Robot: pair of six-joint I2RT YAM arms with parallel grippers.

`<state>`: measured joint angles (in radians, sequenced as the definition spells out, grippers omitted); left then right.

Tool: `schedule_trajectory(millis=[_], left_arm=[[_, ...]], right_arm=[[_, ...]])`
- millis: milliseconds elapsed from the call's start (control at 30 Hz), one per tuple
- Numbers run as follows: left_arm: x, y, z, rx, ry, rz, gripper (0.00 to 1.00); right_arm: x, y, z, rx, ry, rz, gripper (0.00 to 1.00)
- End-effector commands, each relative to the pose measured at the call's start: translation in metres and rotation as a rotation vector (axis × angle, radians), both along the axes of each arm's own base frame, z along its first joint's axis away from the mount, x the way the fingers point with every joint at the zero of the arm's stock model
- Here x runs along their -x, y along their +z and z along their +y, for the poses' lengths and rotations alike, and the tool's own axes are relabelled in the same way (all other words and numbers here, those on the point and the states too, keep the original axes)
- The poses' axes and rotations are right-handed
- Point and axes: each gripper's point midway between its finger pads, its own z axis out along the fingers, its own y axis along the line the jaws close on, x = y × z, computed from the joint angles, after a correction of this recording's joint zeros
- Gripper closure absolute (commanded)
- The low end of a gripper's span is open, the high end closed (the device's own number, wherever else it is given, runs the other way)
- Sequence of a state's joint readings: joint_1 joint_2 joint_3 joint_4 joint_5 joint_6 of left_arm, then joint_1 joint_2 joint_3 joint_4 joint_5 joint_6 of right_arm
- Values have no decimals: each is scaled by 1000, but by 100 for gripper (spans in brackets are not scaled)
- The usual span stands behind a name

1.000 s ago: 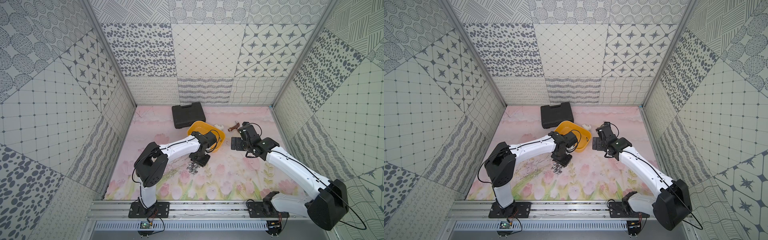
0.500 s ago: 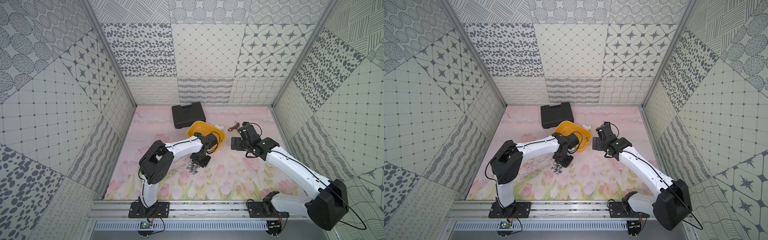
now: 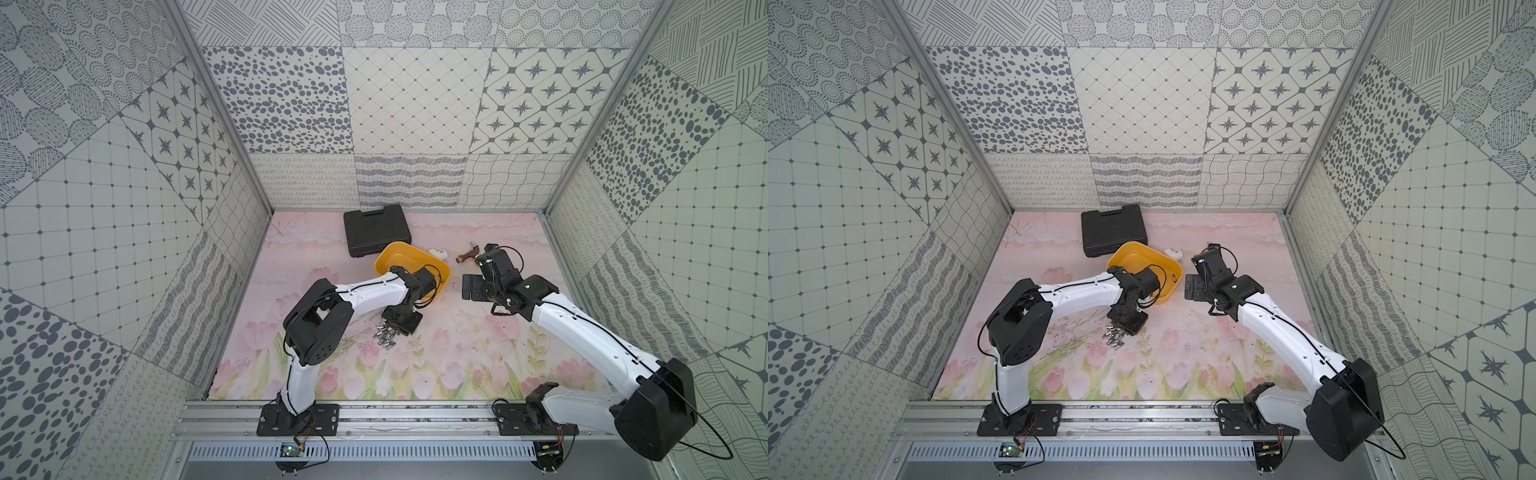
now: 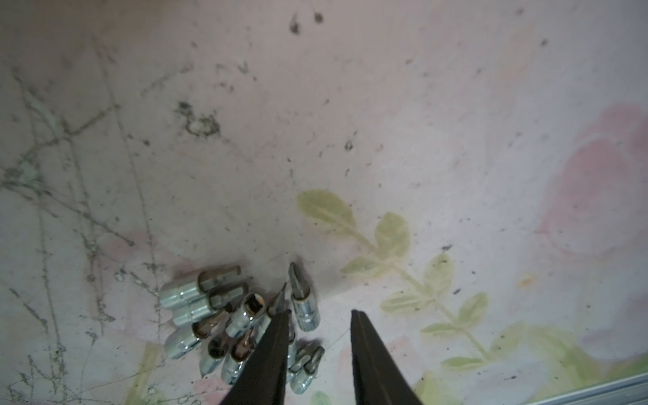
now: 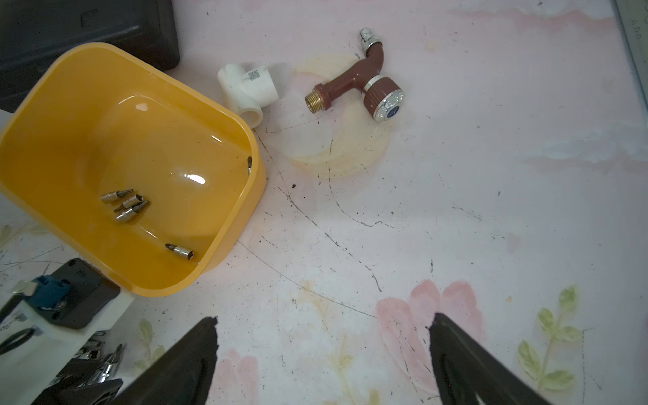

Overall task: Put the bit on the desktop into the storage box
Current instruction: Pick up the screwdriver bit from the center of the board.

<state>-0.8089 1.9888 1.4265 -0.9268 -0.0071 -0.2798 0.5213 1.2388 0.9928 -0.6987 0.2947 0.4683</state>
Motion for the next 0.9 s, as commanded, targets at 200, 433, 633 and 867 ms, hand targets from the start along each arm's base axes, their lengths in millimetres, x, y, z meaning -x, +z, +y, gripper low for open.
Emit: schedule_trajectory(millis=[200,433,633,867], left_arm=[[1,-5,-1,-15,-11,11,68],[3,-8,0,-17,-6,22,70],[5,-11,2,-27,0,26,72],[6,-14,2,-40,-6,31,76]], right_arm=[[-7,6,4,-27,-11,-23,3],[-6,3,3,-25,-13,-18,3],[-6,4,3,-25,-15,-20,3],[-6,4,2,-25,-16,-21,4]])
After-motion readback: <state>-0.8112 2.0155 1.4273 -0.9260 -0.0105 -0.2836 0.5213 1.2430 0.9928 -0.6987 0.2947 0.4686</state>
